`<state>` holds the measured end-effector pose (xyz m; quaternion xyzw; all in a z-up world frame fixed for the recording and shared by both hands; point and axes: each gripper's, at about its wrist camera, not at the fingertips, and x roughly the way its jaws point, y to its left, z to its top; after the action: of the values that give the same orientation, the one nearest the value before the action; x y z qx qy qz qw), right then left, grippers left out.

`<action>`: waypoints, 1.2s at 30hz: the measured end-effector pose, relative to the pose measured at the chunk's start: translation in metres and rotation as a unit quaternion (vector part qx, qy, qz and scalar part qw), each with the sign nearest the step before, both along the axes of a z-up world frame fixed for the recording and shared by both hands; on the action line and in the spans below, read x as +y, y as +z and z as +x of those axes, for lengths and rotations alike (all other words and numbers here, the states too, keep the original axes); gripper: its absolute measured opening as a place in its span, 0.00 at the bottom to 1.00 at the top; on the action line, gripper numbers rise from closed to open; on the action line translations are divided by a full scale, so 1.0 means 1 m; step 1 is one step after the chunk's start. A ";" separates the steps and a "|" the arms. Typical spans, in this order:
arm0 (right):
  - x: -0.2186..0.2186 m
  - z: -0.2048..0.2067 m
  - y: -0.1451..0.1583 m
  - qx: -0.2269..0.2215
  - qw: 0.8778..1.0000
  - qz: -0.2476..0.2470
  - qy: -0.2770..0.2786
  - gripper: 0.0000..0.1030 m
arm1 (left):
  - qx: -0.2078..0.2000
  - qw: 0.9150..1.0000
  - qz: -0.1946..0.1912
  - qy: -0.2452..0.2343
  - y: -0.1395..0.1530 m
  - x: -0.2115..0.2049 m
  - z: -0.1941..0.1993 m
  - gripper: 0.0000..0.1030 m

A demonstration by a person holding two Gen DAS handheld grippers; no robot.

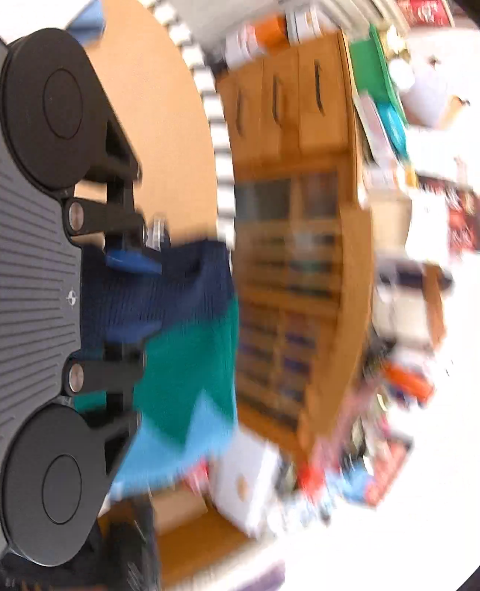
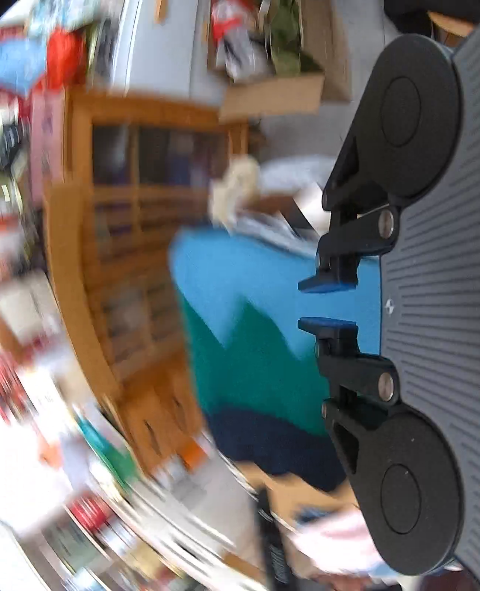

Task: Fold clothes
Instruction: 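Lower the folded cardigan onto the table edge and open both grippers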

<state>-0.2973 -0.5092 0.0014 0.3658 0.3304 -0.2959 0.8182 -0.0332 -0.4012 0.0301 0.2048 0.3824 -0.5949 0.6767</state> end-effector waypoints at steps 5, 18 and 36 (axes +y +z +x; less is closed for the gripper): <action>0.013 0.022 -0.042 0.040 0.999 0.017 -0.002 0.06 | 0.011 0.997 0.068 0.018 -0.053 -0.008 -0.021 0.15; 0.039 0.030 -0.033 0.067 0.996 -0.053 -0.020 0.13 | -0.051 0.993 0.106 0.018 -0.051 -0.008 -0.043 0.24; 0.205 0.002 0.016 0.046 0.984 -0.149 -0.091 0.68 | -0.096 0.995 0.022 0.020 -0.004 0.173 -0.098 0.89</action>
<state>-0.2955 -0.3046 0.0170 0.2546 0.2857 -0.4314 0.8170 -0.1312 -0.2287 0.0259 0.2678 0.3329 -0.5502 0.7175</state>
